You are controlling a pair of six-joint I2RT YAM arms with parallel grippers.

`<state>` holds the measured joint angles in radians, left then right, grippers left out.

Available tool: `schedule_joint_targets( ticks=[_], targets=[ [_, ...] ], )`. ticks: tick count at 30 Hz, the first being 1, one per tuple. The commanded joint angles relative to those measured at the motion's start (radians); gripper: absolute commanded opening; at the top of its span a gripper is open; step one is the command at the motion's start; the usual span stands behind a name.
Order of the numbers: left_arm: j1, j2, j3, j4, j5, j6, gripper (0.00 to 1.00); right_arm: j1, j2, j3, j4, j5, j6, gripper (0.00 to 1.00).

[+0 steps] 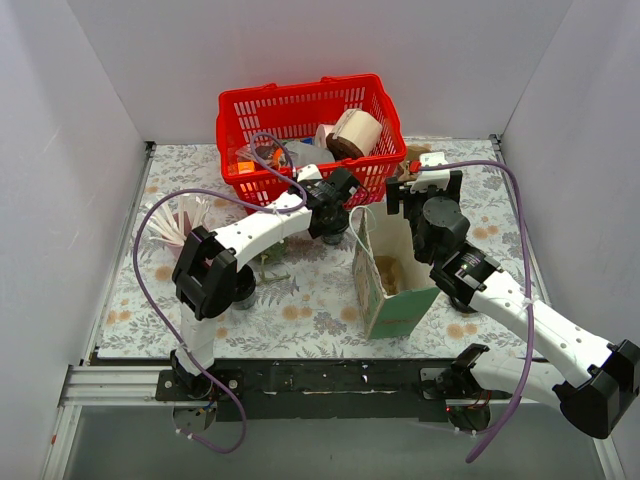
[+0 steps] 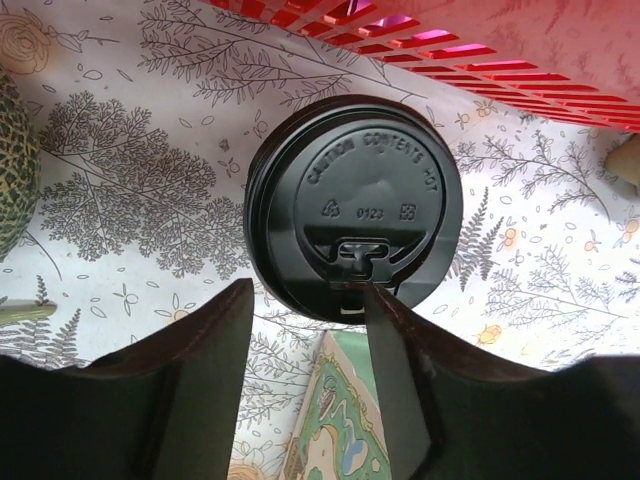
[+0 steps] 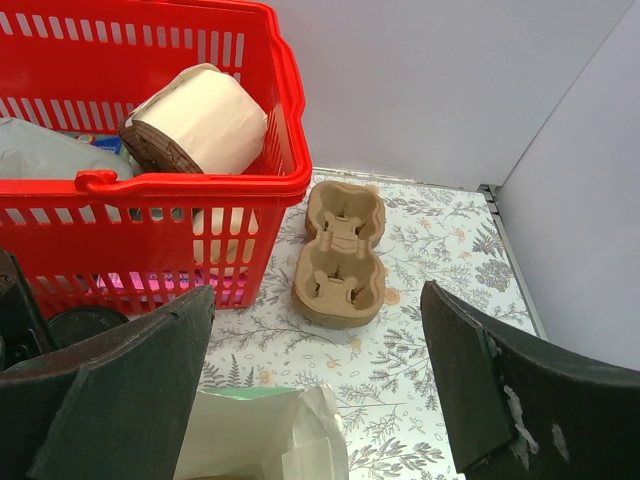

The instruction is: Pack the takeout coffee

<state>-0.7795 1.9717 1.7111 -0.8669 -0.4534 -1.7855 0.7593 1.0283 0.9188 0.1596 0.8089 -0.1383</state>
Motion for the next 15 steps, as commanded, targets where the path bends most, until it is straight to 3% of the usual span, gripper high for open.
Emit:
schedule_joint_targets(
  ticks=[1, 4, 10, 11, 15],
  targets=[
    [0.025, -0.014, 0.002, 0.068, -0.047, 0.014, 0.56, -0.005, -0.017, -0.001, 0.060, 0.012, -0.006, 0.91],
    [0.026, -0.053, -0.048, 0.129, -0.015, 0.052, 0.69, -0.005, -0.017, -0.003, 0.060, 0.012, -0.006, 0.91],
    [0.037, -0.108, -0.119, 0.178, -0.034, 0.060, 0.85, -0.006, -0.016, -0.001, 0.060, 0.006, -0.003, 0.91],
    [0.042, -0.106, -0.120, 0.184, -0.034, 0.080, 0.96, -0.005, -0.019, -0.003, 0.060, 0.007, -0.003, 0.91],
    [0.066, -0.126, -0.180, 0.337, 0.076, 0.251, 0.98, -0.006, -0.019, -0.003, 0.058, 0.007, -0.003, 0.91]
  ],
)
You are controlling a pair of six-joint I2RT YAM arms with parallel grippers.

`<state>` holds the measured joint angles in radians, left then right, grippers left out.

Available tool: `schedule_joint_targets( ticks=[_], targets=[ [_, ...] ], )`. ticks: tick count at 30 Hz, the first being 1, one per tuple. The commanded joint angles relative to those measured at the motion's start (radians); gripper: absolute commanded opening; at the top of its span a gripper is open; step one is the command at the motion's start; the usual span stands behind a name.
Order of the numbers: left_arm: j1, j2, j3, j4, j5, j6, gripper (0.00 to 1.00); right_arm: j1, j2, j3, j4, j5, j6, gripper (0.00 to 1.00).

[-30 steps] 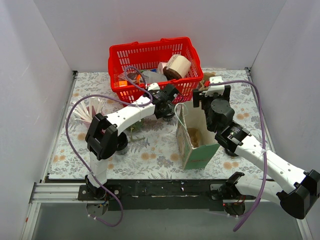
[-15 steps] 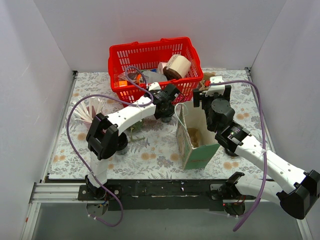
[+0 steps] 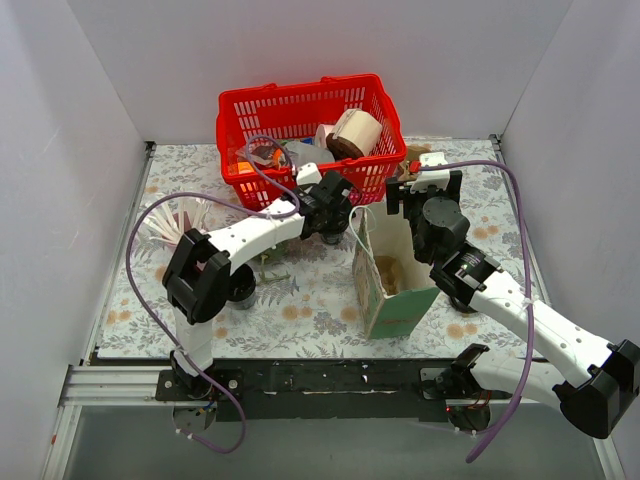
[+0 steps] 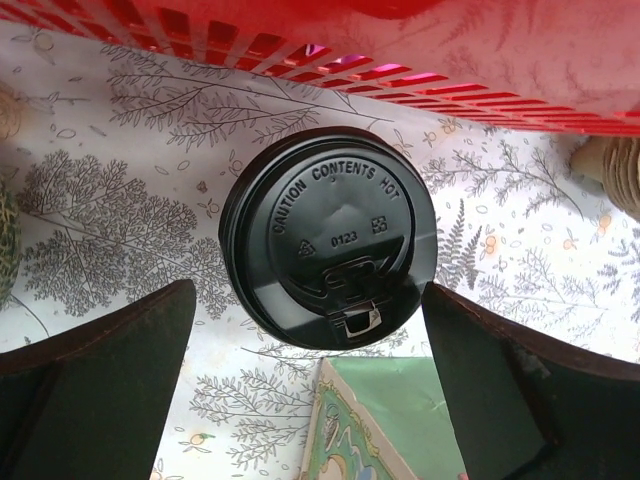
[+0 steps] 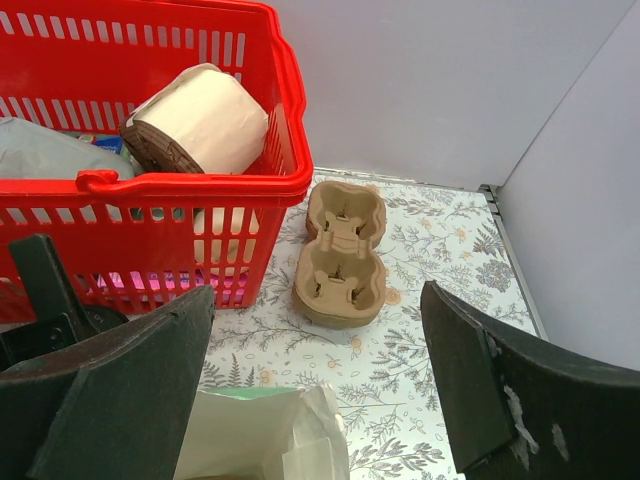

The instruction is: Pack the takeout coffee

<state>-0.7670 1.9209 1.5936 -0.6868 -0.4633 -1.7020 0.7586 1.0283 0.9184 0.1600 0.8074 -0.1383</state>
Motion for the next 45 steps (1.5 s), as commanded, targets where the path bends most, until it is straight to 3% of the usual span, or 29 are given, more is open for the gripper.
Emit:
schedule_joint_targets(
  ticks=[1, 5, 9, 23, 34, 45],
  targets=[
    [0.066, -0.079, -0.072, 0.176, 0.116, 0.179, 0.98, -0.005, -0.020, -0.001, 0.058, 0.009, -0.003, 0.91],
    [0.069, -0.112, -0.119, 0.257, 0.135, 0.272, 0.98, -0.005, -0.023, -0.003, 0.058, 0.012, -0.006, 0.91],
    [0.069, -0.063, -0.067, 0.179, 0.140, 0.335, 0.98, -0.005, -0.022, -0.003, 0.059, 0.009, -0.007, 0.91],
    [0.095, -0.020, -0.073, 0.178, 0.187, 0.220, 0.98, -0.005, -0.031, -0.004, 0.061, 0.012, -0.007, 0.91],
    [0.107, -0.062, -0.133, 0.101, 0.169, 0.131, 0.74, -0.005, -0.031, -0.007, 0.065, 0.012, -0.004, 0.91],
    [0.109, -0.074, -0.124, -0.017, 0.141, 0.122, 0.74, -0.005, -0.025, -0.004, 0.062, 0.007, 0.003, 0.91]
  ],
)
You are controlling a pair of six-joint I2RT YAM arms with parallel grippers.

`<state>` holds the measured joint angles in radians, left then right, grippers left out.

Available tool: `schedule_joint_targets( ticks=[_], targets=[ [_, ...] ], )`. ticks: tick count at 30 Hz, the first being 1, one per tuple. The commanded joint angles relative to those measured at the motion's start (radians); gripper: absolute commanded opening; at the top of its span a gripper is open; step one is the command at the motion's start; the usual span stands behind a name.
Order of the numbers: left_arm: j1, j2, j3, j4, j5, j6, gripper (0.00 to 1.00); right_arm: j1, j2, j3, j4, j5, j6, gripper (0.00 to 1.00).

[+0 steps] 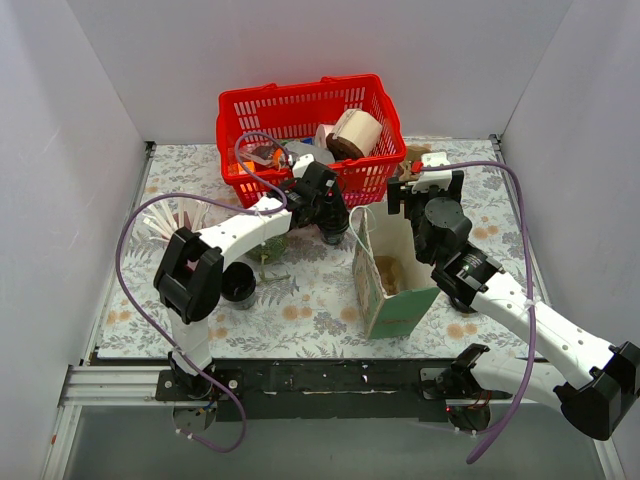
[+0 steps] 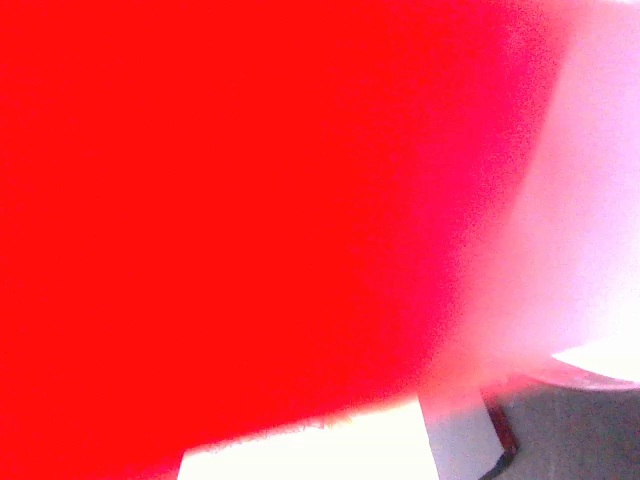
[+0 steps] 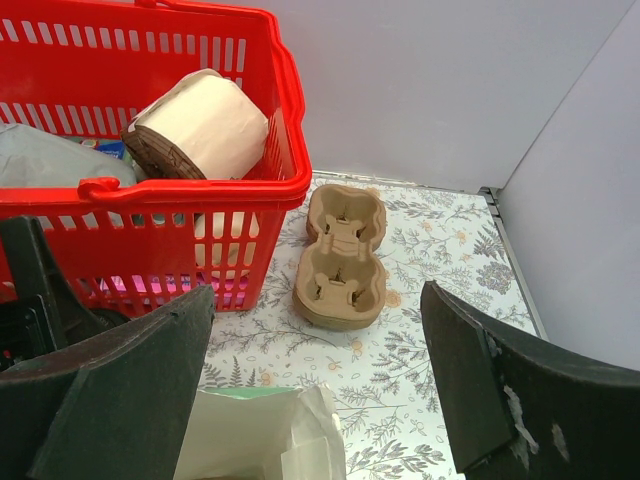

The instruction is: Pack the takeout coffee

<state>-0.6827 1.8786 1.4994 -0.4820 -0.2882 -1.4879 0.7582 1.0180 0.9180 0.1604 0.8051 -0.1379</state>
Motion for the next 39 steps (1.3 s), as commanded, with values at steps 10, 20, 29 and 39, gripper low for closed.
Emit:
schedule_joint_targets(
  ticks=[10, 20, 29, 39],
  targets=[
    [0.025, -0.058, -0.071, -0.239, -0.008, -0.100, 0.75, -0.005, -0.007, -0.002, 0.062, 0.006, 0.007, 0.91],
    [0.023, -0.045, -0.070, -0.279, -0.037, -0.124, 0.68, -0.005, -0.009, -0.005, 0.060, 0.006, 0.012, 0.91],
    [0.009, -0.049, -0.082, -0.260, -0.063, -0.129, 0.63, -0.005, -0.007, -0.007, 0.068, 0.013, 0.011, 0.91],
    [-0.043, -0.137, -0.025, -0.170, -0.223, -0.052, 0.66, -0.005, -0.002, -0.008, 0.070, 0.008, 0.012, 0.91]
  ],
)
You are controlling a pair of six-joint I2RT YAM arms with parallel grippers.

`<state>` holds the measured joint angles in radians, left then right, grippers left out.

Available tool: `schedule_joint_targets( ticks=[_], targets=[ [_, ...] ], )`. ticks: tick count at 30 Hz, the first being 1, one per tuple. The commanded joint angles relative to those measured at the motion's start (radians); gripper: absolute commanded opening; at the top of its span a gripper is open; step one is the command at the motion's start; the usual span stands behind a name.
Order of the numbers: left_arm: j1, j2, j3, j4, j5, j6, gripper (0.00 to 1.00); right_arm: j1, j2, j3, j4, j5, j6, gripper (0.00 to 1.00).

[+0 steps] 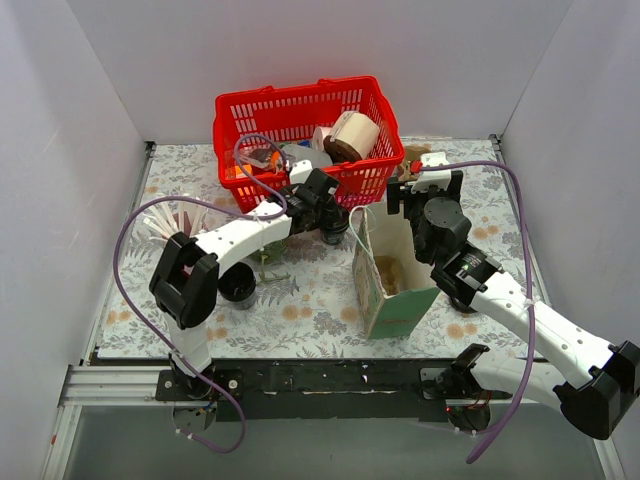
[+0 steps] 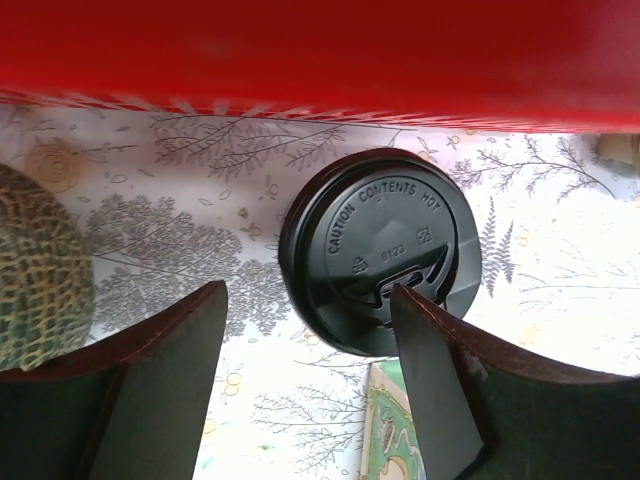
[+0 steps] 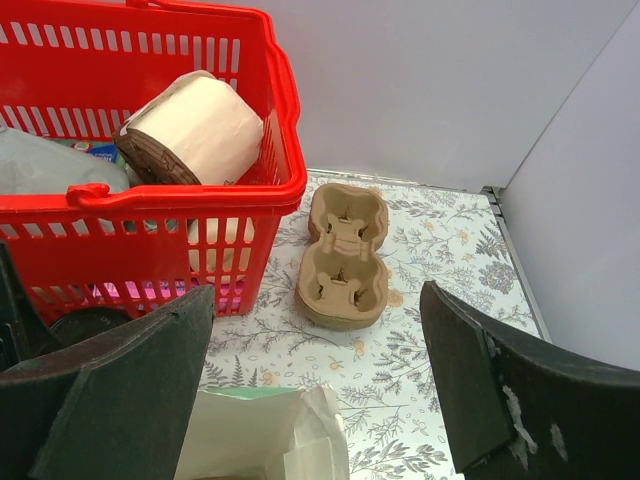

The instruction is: Pack the takeout coffee

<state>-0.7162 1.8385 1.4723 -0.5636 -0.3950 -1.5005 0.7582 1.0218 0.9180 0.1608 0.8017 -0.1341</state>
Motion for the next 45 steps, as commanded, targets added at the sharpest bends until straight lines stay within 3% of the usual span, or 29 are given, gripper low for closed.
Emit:
schedule_joint_targets(
  ticks=[1, 5, 11, 13, 16, 24, 29, 34, 37, 45],
  targets=[
    [-0.011, -0.108, -0.001, -0.070, -0.117, -0.024, 0.68, -0.005, -0.006, -0.010, 0.068, 0.013, 0.008, 0.91],
    [-0.015, -0.159, -0.027, 0.025, -0.093, 0.058, 0.75, -0.005, -0.009, -0.010, 0.068, 0.010, 0.011, 0.91],
    [-0.049, -0.246, -0.147, 0.056, -0.051, 0.046, 0.80, -0.005, -0.011, -0.010, 0.066, 0.016, 0.011, 0.91],
    [-0.087, -0.275, -0.228, 0.071, -0.105, -0.007, 0.80, -0.005, -0.012, -0.016, 0.068, 0.014, 0.016, 0.91],
    [-0.134, -0.298, -0.350, 0.239, -0.183, -0.075, 0.79, -0.005, -0.008, -0.013, 0.077, 0.005, 0.014, 0.91],
    [-0.134, -0.295, -0.441, 0.467, -0.271, -0.240, 0.79, -0.005, -0.037, -0.019, 0.059, -0.010, 0.041, 0.90],
    [-0.118, -0.295, -0.510, 0.623, -0.191, -0.300, 0.77, -0.005, -0.049, -0.027, 0.072, -0.015, 0.044, 0.90],
    [-0.111, -0.236, -0.451, 0.541, -0.225, -0.366, 0.75, -0.005, -0.042, -0.025, 0.068, -0.019, 0.048, 0.90],
    [-0.108, -0.239, -0.492, 0.640, -0.239, -0.366, 0.72, -0.005, -0.037, -0.024, 0.068, -0.029, 0.050, 0.90],
    [-0.094, -0.186, -0.411, 0.510, -0.252, -0.392, 0.68, -0.005, -0.051, -0.021, 0.066, -0.004, 0.045, 0.90]
  ],
)
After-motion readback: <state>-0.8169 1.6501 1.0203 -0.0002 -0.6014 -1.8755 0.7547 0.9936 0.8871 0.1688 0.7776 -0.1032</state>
